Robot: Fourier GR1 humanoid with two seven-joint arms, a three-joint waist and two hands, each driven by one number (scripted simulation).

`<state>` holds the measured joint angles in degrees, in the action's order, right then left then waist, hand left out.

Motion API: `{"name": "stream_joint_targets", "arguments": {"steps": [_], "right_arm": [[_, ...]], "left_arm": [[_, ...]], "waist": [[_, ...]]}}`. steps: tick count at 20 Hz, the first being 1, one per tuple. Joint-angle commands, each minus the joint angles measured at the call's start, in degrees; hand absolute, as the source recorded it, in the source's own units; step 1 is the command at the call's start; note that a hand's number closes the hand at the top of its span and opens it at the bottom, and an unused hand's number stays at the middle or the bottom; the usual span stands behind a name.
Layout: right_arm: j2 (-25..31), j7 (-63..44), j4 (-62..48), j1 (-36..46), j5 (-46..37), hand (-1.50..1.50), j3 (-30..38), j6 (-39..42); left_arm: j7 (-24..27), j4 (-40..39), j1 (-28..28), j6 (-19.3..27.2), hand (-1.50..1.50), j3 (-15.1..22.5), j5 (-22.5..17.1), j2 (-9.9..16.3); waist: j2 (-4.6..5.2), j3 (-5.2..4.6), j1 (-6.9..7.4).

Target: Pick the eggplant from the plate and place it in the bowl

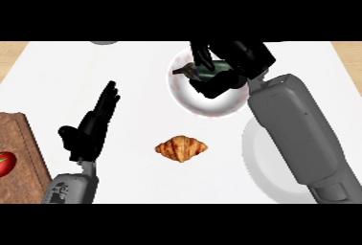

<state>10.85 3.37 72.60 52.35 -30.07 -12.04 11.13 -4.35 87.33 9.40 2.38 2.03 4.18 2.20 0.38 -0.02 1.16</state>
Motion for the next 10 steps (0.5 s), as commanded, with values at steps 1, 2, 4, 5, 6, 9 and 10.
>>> {"name": "stream_joint_targets", "arguments": {"steps": [1,2,4,5,6,9,10], "right_arm": [[0.2,8.5,-12.7,2.5,-4.6,1.5,1.2,-5.0],[-1.5,9.5,-16.1,4.3,-4.8,1.5,1.7,-5.8],[-3.3,11.8,-19.9,0.8,-8.4,1.5,-0.9,-10.8],[-1.3,15.0,-27.4,5.6,-6.9,1.5,2.9,-10.5],[-3.7,13.9,-29.0,5.7,-9.0,1.5,0.9,-11.8],[-3.4,15.9,-35.6,6.2,-4.3,1.5,4.4,-6.3],[-0.1,17.7,-35.9,6.0,-3.7,1.5,4.9,-2.6]], "left_arm": [[0.9,-1.2,0.3,-1.9,0.0,-2.0,-2.1,1.3],[0.7,-1.3,0.6,-0.2,0.0,-0.4,-0.2,-0.2],[-3.4,2.3,0.8,1.2,0.0,0.7,0.5,-1.0],[0.2,2.8,-2.4,-0.2,0.0,1.2,0.3,-0.5],[-0.8,1.6,0.1,-2.1,0.0,-0.5,-1.3,1.3],[-1.5,1.6,0.8,-0.3,0.0,0.1,-0.2,0.0],[0.4,1.2,-1.0,-1.1,0.0,-0.1,-0.5,0.4]], "waist": [[0.01,0.0,0.05],[-0.04,0.0,-0.03],[0.0,0.03,0.26],[0.32,0.02,1.31],[0.2,0.01,0.78],[0.43,0.03,1.06],[0.18,0.02,0.44]]}}
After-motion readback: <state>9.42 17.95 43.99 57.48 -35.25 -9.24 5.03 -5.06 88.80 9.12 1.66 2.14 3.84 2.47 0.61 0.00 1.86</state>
